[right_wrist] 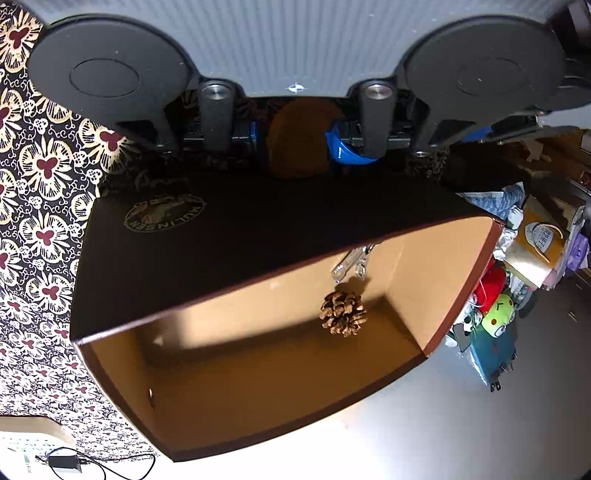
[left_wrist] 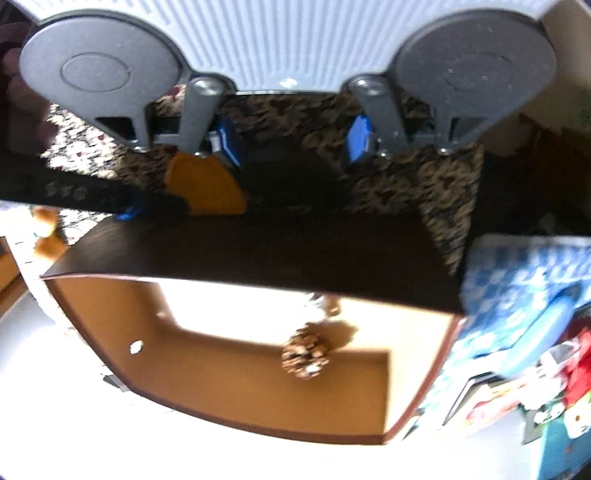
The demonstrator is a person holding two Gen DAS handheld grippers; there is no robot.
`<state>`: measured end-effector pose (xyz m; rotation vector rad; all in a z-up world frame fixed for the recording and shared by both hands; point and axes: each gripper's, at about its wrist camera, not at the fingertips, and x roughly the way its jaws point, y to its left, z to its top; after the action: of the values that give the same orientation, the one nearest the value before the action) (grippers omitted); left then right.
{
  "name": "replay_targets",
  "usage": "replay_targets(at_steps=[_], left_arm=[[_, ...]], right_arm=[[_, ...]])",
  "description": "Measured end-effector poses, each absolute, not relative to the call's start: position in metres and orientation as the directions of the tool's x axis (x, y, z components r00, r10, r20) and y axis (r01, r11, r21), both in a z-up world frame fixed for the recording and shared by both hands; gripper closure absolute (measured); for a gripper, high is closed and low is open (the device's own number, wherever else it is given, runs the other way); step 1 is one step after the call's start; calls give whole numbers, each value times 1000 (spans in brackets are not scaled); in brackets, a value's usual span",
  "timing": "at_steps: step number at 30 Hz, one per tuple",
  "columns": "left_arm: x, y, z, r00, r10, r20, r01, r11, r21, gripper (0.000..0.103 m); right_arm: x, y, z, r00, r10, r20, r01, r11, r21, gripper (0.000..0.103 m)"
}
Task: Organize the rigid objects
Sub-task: 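Lower the right tool toward the orange wooden paddle beside the box, then close the right tool on the orange wooden paddle and lift it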
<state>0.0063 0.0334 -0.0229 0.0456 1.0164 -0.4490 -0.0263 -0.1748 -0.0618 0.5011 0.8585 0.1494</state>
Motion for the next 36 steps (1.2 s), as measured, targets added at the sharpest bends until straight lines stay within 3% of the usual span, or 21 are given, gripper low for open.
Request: replay_targets(at_steps=[7,18,36], left_arm=[[4,8,-30,414,-439,-797,496,843,-207,47],[9,-17,-41,368,-496,-786,562,793,-237,53],[-32,-56,-42,251,-562,-788,692,674,-260,53]], right_arm=[[-28,-187,-65,652,350,-672,95,842,531,86],[-27,-196,-79,628,439,-643,124,759,639,86],[-70,-236,-71,633,378,-676,169,784,597,86]])
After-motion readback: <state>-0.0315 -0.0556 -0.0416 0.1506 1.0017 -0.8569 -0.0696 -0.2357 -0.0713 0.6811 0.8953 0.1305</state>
